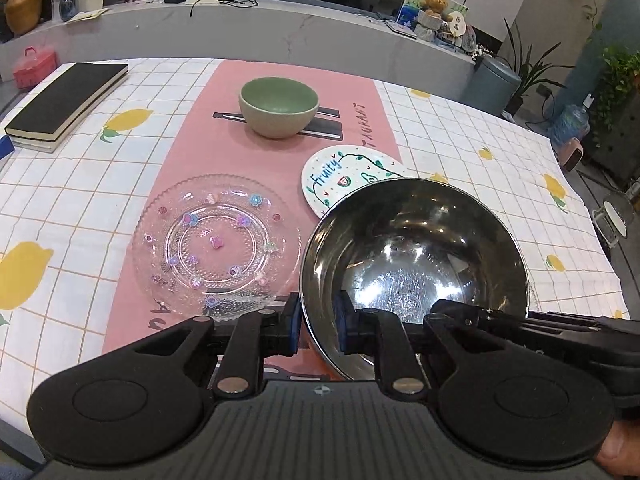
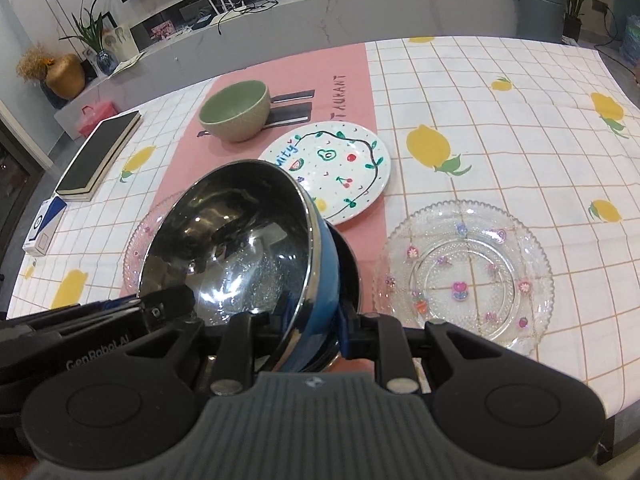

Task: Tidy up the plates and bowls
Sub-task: 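Lift the blue bowl with both grippers and carry it across the table, then lower the blue bowl beside the clear glass plate and open both grippers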

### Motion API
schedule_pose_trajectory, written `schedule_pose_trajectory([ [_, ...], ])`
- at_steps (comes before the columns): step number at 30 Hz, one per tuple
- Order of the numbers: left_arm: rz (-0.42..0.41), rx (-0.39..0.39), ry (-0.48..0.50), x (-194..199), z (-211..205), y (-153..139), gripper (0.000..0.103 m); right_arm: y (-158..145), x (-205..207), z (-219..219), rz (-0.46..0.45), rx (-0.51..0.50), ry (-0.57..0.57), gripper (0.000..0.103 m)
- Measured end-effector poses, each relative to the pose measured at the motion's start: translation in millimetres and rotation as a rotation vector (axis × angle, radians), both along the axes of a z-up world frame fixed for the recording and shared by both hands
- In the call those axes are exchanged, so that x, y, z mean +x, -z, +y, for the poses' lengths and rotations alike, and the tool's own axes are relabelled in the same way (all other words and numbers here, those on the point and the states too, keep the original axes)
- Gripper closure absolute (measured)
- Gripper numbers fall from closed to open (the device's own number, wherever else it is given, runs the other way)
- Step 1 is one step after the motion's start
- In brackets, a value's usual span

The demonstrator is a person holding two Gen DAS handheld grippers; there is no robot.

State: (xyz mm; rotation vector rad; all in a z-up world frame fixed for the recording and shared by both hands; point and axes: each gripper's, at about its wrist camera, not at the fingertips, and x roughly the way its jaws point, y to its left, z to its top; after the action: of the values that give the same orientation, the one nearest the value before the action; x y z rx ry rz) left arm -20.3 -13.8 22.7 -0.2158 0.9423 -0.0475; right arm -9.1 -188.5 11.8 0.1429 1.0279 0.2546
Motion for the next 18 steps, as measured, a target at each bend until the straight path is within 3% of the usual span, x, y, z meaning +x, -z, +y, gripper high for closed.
schedule_pose_trajectory([
  [18,-0.004,0.006,-0.002,2,0,3,0.084,-8,-15,21,-0.107,-0.145,-0.073,0.068],
])
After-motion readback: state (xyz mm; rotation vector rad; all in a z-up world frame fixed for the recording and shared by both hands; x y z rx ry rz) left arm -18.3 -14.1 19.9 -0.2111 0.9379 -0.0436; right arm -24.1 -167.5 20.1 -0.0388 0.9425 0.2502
